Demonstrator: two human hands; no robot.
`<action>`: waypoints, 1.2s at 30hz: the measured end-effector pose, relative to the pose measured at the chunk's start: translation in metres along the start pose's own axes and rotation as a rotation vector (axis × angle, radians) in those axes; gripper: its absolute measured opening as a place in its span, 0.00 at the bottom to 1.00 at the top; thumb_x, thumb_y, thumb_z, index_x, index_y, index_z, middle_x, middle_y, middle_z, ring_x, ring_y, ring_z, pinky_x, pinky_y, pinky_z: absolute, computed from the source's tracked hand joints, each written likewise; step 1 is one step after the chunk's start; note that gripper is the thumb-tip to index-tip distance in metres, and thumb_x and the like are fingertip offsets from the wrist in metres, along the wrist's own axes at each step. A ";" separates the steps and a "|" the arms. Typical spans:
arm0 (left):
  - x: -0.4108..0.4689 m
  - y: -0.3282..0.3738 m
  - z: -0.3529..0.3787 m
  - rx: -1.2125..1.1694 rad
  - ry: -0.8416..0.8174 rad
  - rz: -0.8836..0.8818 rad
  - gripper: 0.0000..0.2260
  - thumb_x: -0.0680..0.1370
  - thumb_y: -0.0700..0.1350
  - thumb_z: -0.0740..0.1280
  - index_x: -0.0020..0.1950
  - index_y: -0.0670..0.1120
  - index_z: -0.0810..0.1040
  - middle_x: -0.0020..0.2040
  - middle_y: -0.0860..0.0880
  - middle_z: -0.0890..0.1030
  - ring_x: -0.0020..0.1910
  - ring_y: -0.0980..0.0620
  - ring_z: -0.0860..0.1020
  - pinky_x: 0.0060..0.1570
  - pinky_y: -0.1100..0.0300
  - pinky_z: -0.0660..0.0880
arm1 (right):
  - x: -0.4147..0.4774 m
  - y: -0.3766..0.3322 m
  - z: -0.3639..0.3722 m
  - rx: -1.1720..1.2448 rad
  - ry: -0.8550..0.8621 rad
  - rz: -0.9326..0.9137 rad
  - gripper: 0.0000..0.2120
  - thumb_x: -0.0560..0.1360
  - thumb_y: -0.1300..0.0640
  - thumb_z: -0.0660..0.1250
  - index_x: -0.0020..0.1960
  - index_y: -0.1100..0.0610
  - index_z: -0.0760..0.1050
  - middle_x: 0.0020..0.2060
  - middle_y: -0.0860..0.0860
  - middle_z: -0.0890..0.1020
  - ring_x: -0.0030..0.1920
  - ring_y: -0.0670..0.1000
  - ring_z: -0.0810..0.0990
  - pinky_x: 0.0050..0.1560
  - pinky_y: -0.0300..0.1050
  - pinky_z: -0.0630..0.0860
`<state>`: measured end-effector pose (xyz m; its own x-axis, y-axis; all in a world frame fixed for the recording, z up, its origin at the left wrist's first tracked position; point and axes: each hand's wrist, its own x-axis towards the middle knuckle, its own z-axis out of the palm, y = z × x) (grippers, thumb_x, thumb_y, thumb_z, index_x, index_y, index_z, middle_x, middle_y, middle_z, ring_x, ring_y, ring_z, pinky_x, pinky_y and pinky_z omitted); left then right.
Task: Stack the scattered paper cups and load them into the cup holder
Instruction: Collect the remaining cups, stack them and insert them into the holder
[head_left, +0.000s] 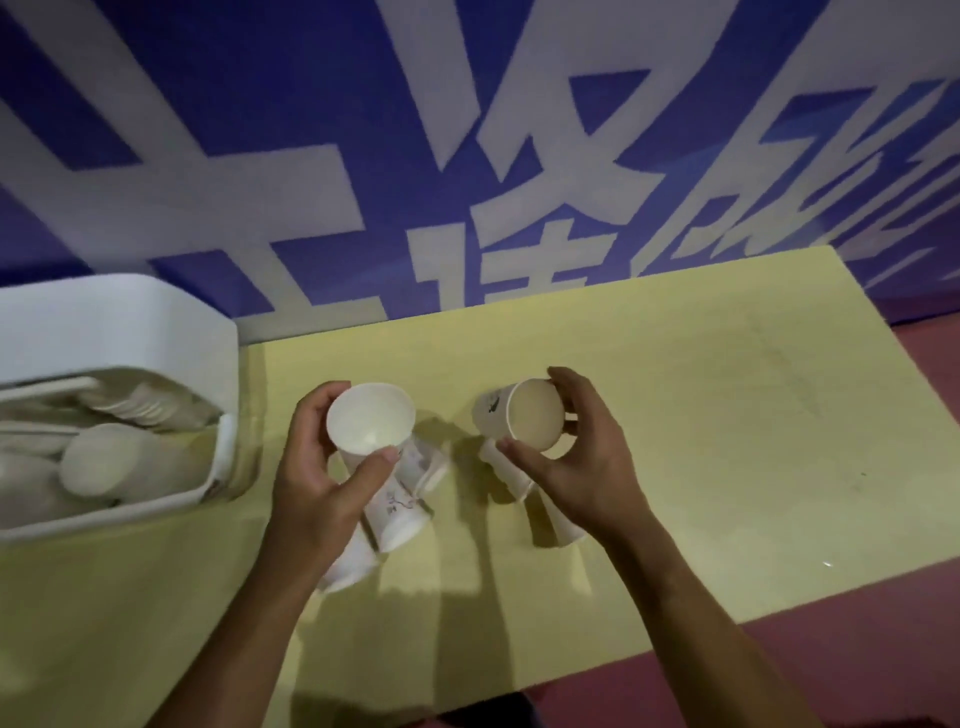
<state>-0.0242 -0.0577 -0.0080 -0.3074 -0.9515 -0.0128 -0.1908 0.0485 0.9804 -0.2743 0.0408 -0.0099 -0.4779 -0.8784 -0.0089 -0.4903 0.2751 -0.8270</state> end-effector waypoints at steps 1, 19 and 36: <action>-0.003 0.000 -0.021 0.021 0.020 0.005 0.27 0.68 0.56 0.74 0.66 0.62 0.72 0.64 0.55 0.77 0.64 0.49 0.77 0.60 0.50 0.77 | 0.000 -0.020 0.015 0.002 -0.012 -0.032 0.41 0.67 0.42 0.81 0.74 0.51 0.68 0.68 0.43 0.76 0.64 0.44 0.76 0.61 0.50 0.78; -0.025 -0.038 -0.304 0.170 0.205 0.018 0.36 0.69 0.60 0.78 0.74 0.56 0.71 0.68 0.68 0.74 0.68 0.56 0.75 0.60 0.63 0.76 | -0.043 -0.235 0.269 0.011 -0.158 -0.277 0.35 0.68 0.41 0.80 0.70 0.53 0.75 0.60 0.44 0.78 0.62 0.44 0.77 0.57 0.51 0.80; 0.022 -0.094 -0.270 0.410 0.057 -0.121 0.38 0.70 0.55 0.80 0.77 0.53 0.69 0.71 0.51 0.78 0.70 0.50 0.75 0.62 0.60 0.72 | -0.037 -0.237 0.260 0.006 0.001 -0.133 0.39 0.66 0.36 0.77 0.71 0.53 0.73 0.63 0.44 0.78 0.61 0.44 0.78 0.56 0.36 0.78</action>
<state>0.2388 -0.1649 -0.0478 -0.2104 -0.9724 -0.1007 -0.5804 0.0413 0.8133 0.0495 -0.0934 0.0403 -0.4099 -0.9064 0.1021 -0.5453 0.1537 -0.8240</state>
